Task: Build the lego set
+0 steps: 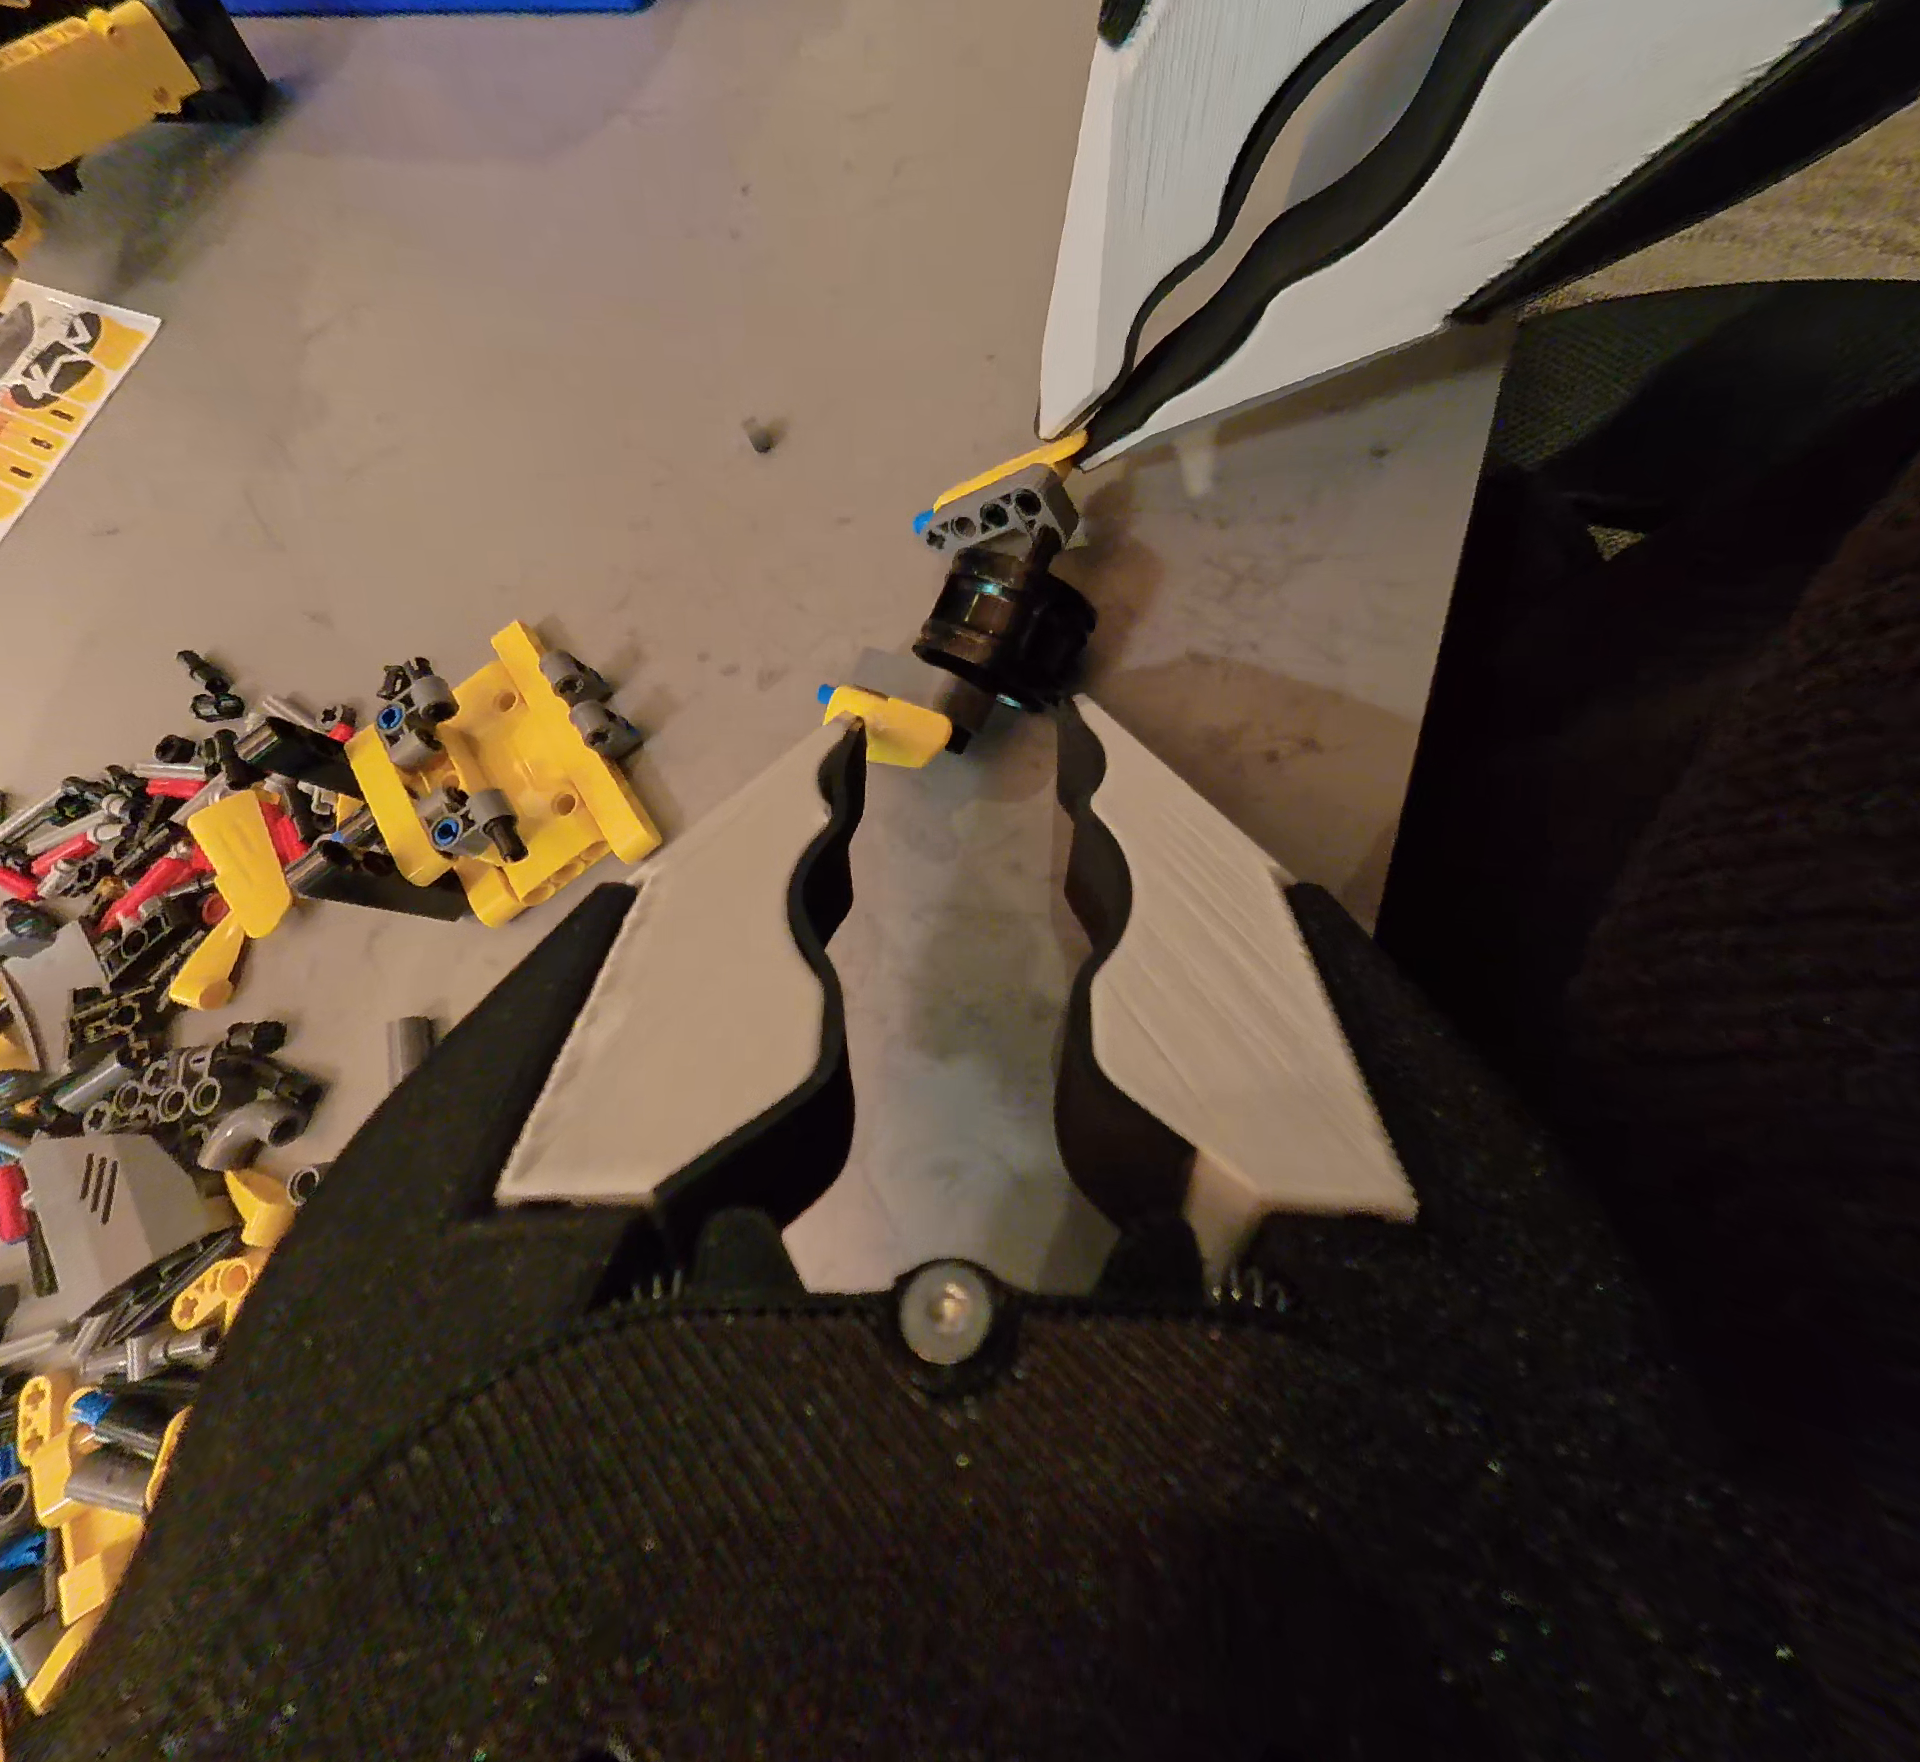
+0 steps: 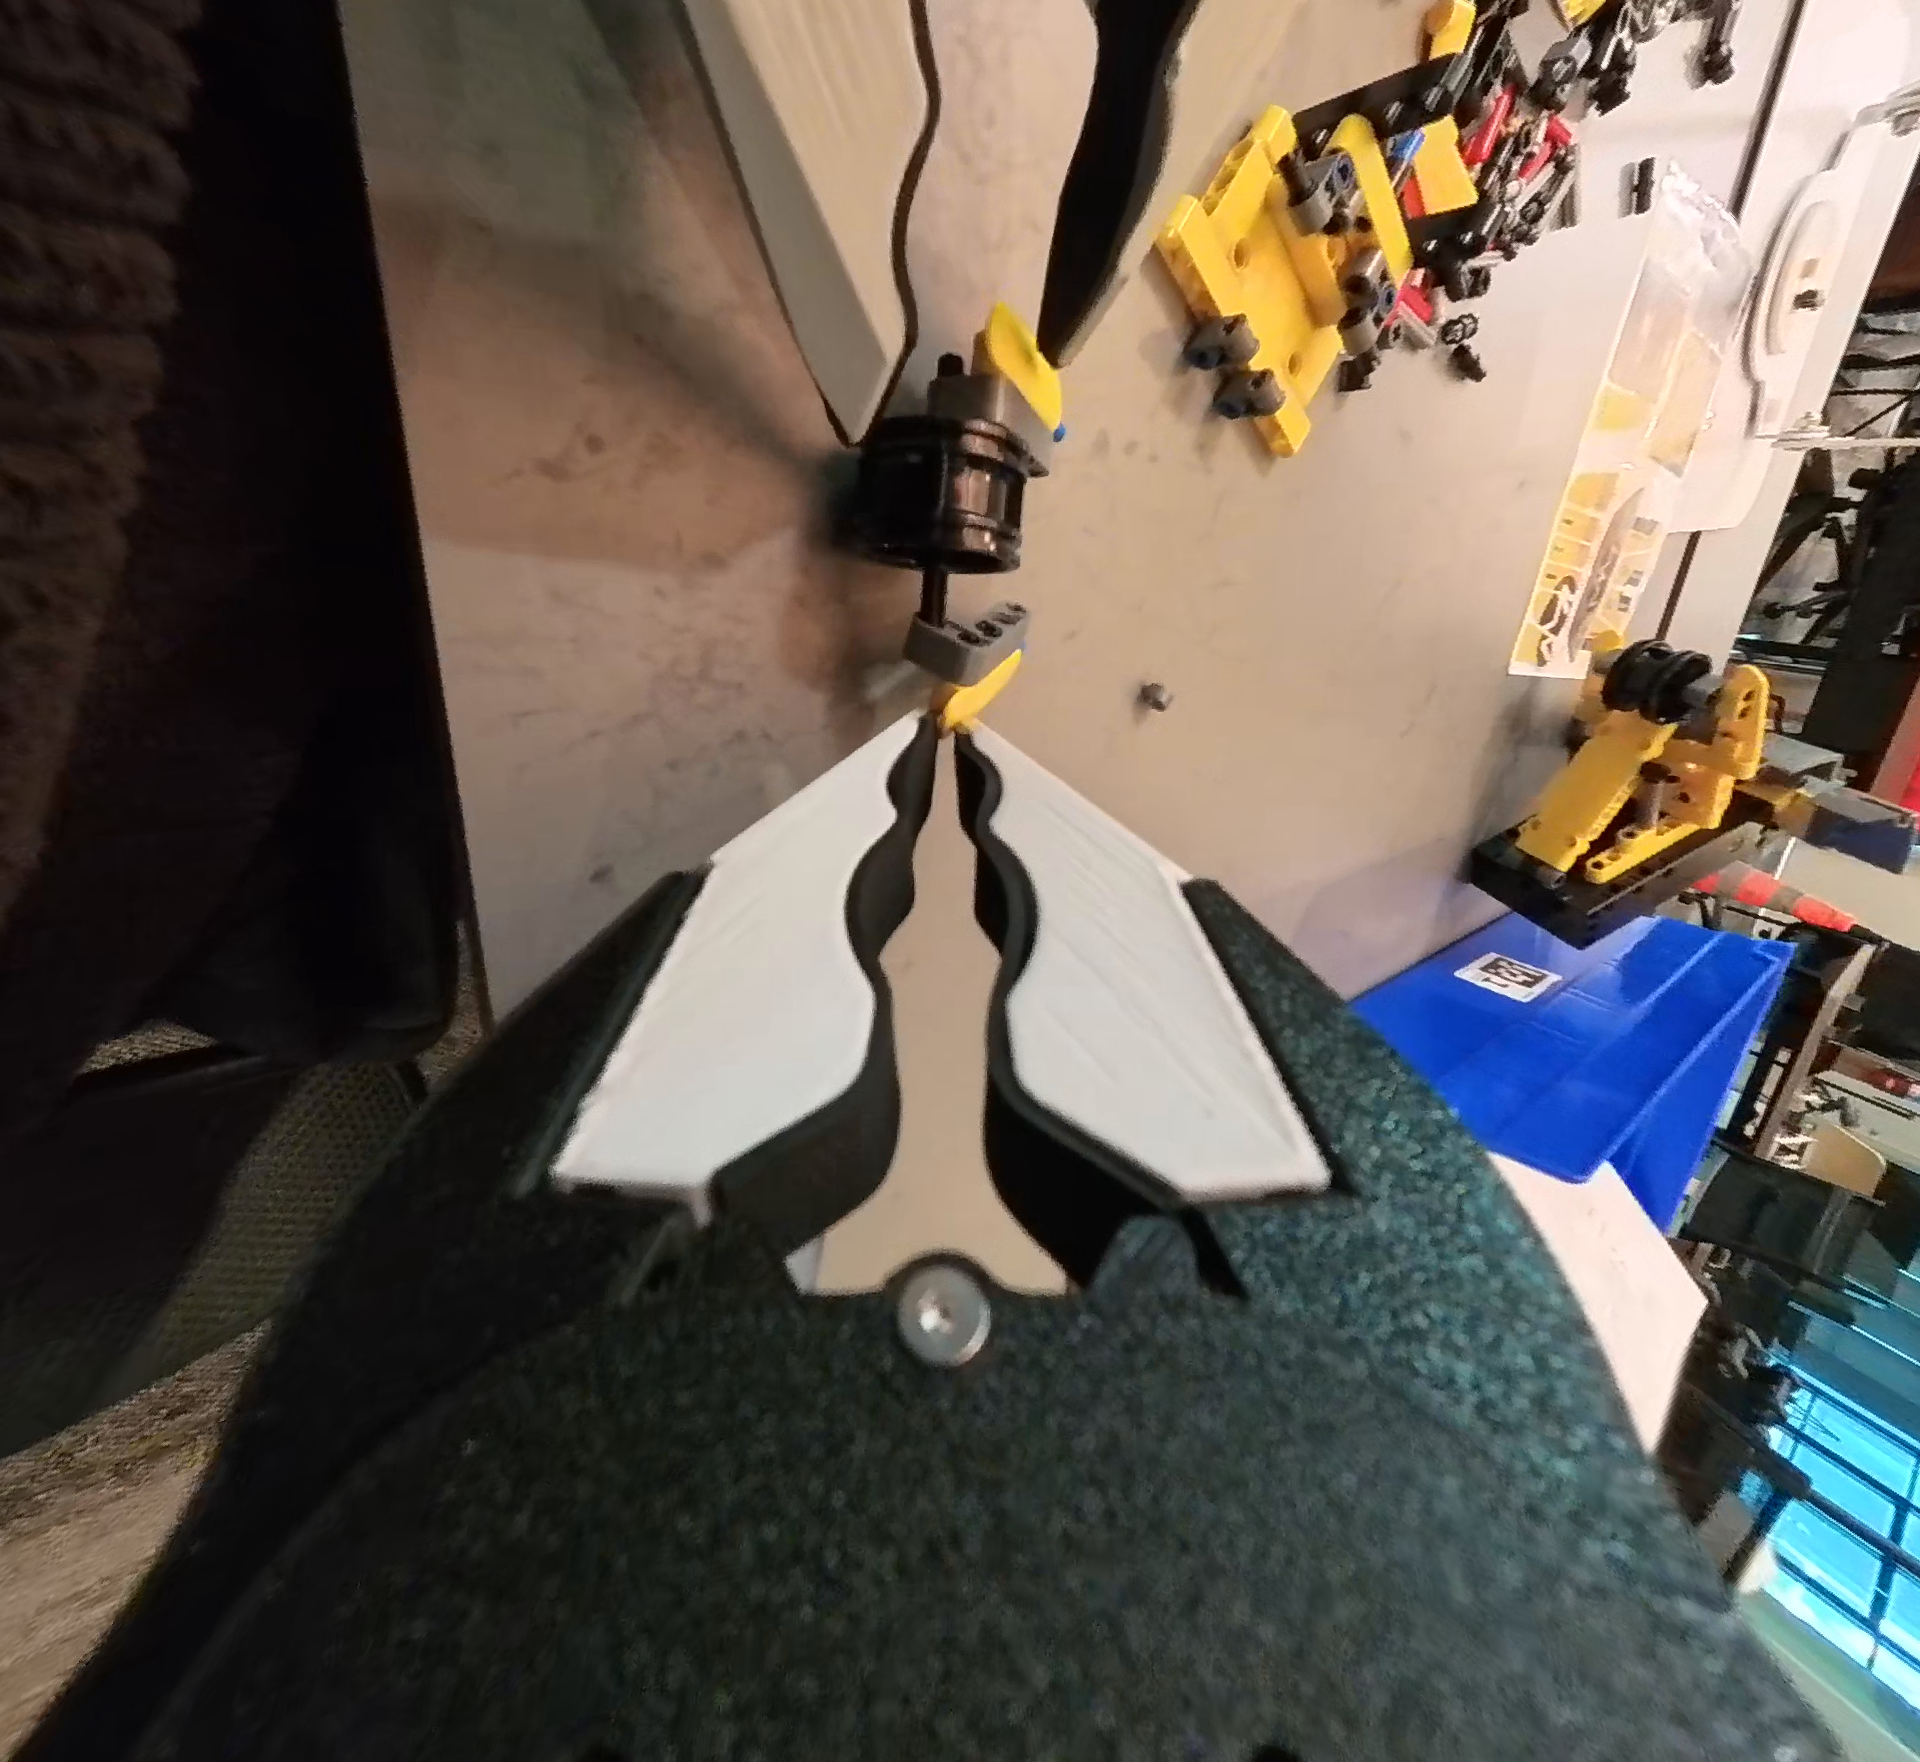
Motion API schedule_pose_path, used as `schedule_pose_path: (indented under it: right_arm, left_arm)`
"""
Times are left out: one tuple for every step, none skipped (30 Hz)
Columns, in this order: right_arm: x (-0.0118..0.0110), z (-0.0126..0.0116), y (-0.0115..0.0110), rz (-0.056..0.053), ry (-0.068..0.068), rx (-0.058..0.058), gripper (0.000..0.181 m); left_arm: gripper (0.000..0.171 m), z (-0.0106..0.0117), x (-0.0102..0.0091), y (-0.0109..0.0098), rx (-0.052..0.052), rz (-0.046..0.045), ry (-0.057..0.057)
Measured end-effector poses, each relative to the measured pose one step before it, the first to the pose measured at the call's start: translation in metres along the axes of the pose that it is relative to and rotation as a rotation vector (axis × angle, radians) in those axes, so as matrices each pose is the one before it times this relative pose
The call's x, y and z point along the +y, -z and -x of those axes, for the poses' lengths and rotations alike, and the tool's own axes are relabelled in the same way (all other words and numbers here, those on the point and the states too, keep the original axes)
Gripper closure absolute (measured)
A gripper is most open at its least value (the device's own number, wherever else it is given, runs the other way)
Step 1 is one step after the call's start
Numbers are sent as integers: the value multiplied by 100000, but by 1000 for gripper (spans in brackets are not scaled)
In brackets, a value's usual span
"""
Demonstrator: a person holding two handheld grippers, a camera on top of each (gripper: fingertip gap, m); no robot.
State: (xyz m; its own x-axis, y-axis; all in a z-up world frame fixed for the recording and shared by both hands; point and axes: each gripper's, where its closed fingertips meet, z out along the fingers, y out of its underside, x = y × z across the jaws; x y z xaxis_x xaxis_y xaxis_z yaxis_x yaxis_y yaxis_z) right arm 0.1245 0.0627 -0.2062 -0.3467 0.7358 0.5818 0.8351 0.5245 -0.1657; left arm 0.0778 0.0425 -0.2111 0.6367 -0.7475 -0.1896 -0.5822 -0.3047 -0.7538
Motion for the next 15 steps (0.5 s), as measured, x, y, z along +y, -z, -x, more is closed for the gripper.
schedule_pose_path:
  right_arm:
    - [-7, -8, -9, 148, 335, 122, 178]
    - [10, -51, -16, 163, 413, 401, 178]
    - [32, -33, -21, 330, 364, 266, 178]
    - [40, -6, -16, 329, 355, 105, 178]
    - [10, -8, -8, 147, 406, 180, 178]
    - [20, 6, 13, 144, 484, 98, 178]
    - [6, 17, 4, 194, 489, 57, 178]
    - [17, -12, 3, 175, 512, 227, 178]
    - [0, 0, 2, 100, 578, 160, 178]
    - [8, 13, -8, 21, 539, 12, 178]
    - [20, -15, -31, 7, 326, 96, 178]
    - [53, -19, -52, 140, 80, 61, 178]
    - [67, -26, -44, 208, 53, 29, 178]
    - [40, -67, -17, 65, 218, 237, 178]
    - [23, -49, 4, 8, 213, 251, 178]
  left_arm:
    - [137, 1, -54, 27, -65, -234, -98]
    - [138, -10, -34, 33, -10, -207, -92]
    - [138, -19, -27, 24, -15, -172, -67]
    - [138, -8, -43, 24, -87, -187, -144]
    - [138, -22, -34, 28, -89, -221, -187]
    - [138, -7, -69, 26, -104, -338, -202]
    - [138, -37, -85, 20, 33, -431, -248]
    - [138, -40, -117, 19, -56, -557, -386]
    - [138, -34, -164, 25, -277, -849, -717]
    - [137, -16, -166, -2, -453, -744, -703]
    - [137, -13, -98, -28, -368, -264, -446]
    - [137, -53, -22, -63, -49, 250, -166]
    - [138, -56, 25, -83, 162, 411, -41]
    - [138, 3, 41, -85, -177, 411, 46]
    - [139, -12, 34, -65, -66, 294, 38]
